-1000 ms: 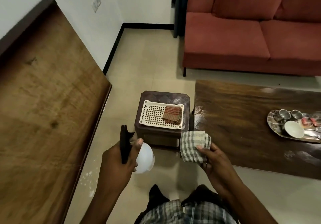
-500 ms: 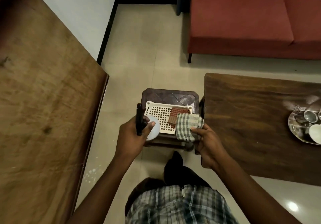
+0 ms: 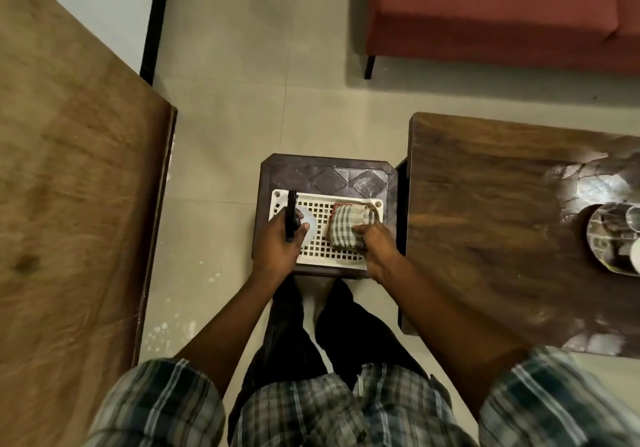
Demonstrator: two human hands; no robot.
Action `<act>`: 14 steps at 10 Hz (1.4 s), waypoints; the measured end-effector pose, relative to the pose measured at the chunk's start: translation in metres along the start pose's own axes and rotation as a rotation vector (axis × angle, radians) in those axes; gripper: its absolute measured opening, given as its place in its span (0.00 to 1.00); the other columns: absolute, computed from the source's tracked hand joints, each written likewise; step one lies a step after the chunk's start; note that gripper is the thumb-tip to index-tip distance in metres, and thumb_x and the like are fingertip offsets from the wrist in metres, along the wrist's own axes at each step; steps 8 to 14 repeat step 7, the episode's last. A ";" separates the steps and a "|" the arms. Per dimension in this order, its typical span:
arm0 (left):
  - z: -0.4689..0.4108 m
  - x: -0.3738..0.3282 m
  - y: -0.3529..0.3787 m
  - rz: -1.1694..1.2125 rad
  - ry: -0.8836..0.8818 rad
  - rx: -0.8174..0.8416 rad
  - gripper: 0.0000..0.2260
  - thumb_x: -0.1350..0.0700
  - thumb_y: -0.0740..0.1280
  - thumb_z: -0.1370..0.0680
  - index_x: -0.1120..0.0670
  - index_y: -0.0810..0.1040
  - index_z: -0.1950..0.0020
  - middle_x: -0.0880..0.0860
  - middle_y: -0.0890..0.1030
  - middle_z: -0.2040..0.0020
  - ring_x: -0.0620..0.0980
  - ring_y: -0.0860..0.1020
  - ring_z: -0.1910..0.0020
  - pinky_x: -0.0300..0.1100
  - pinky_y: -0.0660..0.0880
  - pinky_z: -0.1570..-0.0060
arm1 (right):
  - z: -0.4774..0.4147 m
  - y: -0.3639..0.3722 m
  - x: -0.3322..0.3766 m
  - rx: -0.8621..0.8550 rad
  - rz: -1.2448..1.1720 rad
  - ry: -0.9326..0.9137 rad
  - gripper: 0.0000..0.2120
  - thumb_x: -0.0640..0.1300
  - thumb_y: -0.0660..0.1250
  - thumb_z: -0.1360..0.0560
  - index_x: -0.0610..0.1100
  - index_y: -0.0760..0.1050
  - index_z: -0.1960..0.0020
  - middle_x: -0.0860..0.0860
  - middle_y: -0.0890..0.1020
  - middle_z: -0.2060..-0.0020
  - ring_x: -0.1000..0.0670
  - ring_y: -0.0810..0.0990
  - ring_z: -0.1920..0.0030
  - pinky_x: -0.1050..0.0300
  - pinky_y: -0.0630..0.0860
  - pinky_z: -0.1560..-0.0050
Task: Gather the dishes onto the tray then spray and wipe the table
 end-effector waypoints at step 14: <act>-0.028 -0.046 -0.081 -0.171 -0.040 -0.089 0.23 0.65 0.64 0.18 0.54 0.72 0.23 0.56 0.76 0.25 0.60 0.73 0.27 0.53 0.73 0.29 | 0.104 0.004 0.081 -0.164 0.553 -0.595 0.21 0.48 0.66 0.15 0.50 0.72 0.23 0.48 0.77 0.26 0.45 0.76 0.28 0.50 0.72 0.27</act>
Point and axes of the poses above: each hand's wrist, its own z-axis away from the middle knuckle, its own y-axis out of the palm, x = y × z, the point moved 8 cm from there along -z, towards the middle knuckle
